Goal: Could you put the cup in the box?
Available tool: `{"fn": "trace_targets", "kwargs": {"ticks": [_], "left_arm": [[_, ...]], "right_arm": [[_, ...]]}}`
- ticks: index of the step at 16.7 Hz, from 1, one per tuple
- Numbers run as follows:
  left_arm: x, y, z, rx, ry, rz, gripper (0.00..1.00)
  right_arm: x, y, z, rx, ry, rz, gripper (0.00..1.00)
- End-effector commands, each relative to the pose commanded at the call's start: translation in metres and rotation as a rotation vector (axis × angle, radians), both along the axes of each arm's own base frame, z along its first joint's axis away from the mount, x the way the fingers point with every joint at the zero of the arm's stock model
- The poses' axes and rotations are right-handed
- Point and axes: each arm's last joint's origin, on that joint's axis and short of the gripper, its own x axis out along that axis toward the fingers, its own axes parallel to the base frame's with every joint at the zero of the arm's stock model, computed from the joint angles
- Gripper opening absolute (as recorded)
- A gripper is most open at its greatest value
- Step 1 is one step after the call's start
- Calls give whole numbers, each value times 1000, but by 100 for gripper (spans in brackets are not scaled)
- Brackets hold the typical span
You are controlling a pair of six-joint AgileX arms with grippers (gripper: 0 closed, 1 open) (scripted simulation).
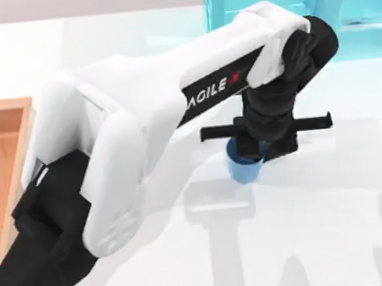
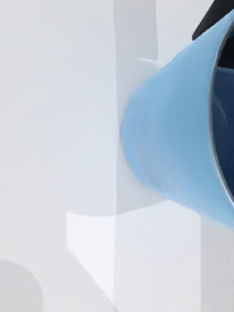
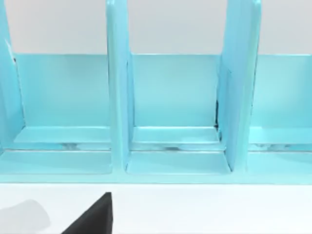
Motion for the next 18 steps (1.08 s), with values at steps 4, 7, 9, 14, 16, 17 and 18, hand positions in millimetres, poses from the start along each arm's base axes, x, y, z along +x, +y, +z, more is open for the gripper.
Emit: {"fn": "trace_targets", "kwargs": {"ticks": [4,7,9,14,16,17,18], "left_arm": [[-2,-1,1,1,0,-5,0],[7,14,8,6,7,-6,0],[24,48,22,13,17,-6,0],[64,210,82,12,29,1,0],[56,288,106,9,27,4,0],[46,322,116,8,27,4,0],[33,353,125,7,27,5,0]], "right_arm": [[0,0,0,0,0,0,100],[0,0,0,0,0,0,100],[0,0,0,0,0,0,100],[0,0,0,0,0,0,100],[0,0,0,0,0,0,100],[0,0,0,0,0,0,100],[0,0,0,0,0,0,100]]}}
